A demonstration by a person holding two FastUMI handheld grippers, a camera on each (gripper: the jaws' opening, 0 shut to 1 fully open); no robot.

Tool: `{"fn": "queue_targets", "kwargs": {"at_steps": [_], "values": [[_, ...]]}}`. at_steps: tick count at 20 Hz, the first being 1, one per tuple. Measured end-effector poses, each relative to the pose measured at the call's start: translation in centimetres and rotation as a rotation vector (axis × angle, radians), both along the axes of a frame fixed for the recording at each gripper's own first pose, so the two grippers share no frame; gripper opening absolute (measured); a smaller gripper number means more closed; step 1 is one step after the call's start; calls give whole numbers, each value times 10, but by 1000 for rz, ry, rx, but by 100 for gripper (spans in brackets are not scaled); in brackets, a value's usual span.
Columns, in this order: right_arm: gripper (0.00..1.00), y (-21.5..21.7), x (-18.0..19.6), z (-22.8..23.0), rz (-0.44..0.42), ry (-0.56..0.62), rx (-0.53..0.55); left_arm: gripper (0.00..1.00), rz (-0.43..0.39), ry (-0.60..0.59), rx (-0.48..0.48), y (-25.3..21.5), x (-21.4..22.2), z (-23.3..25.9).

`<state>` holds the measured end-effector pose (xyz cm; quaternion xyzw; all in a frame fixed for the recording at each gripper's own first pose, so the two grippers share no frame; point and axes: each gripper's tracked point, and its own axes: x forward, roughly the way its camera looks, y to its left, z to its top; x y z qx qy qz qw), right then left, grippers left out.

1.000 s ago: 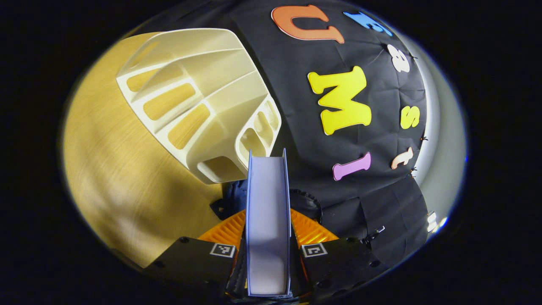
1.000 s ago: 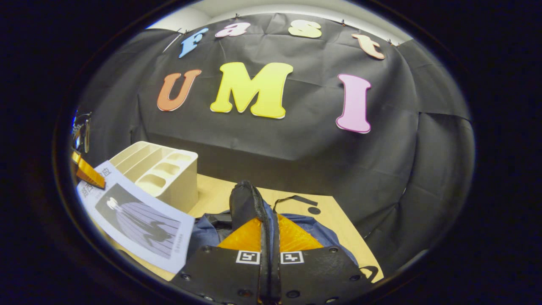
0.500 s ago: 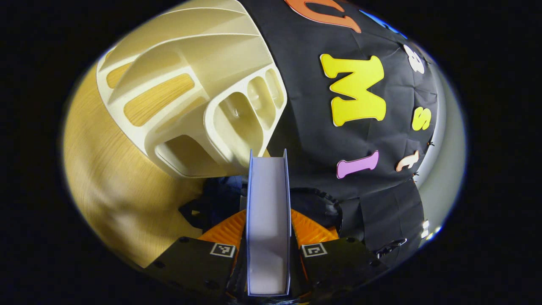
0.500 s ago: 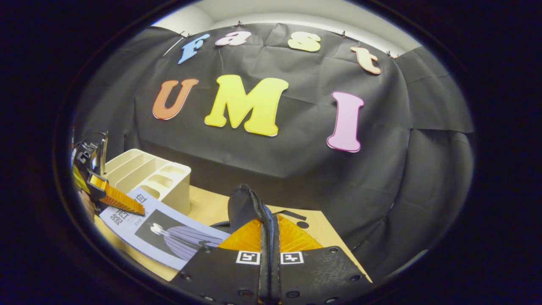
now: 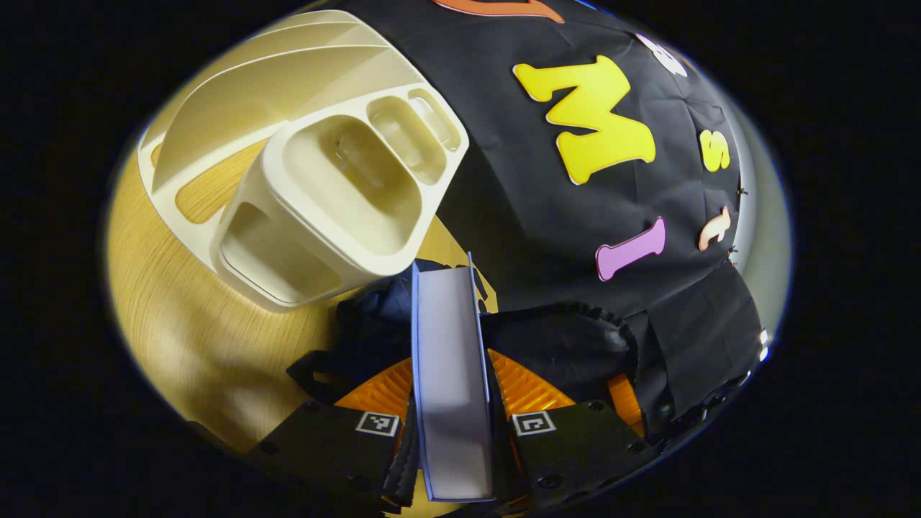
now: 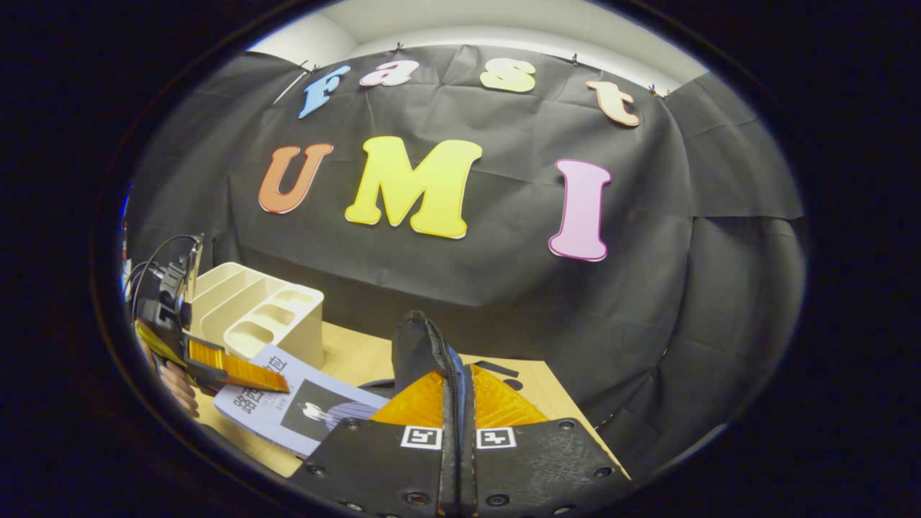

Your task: Open the schoolbag, grab two books from the bookshelf and put them into the schoolbag.

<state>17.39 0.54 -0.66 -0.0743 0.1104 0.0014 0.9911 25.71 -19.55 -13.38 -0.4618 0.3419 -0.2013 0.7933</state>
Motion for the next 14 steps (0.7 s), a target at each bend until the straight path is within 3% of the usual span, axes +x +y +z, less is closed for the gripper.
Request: {"fn": "queue_targets", "kwargs": {"at_steps": [12, 13, 14], "values": [[2, -31, 7, -7, 0, -24, 50, 43, -3, -56, 56, -61, 14, -9], [2, -34, 7, -9, 2, -23, 52, 39, -3, -58, 57, -67, 15, -10], [2, -37, 6, -11, 2, -24, 53, 43, -4, -63, 61, -73, 16, -11]]}}
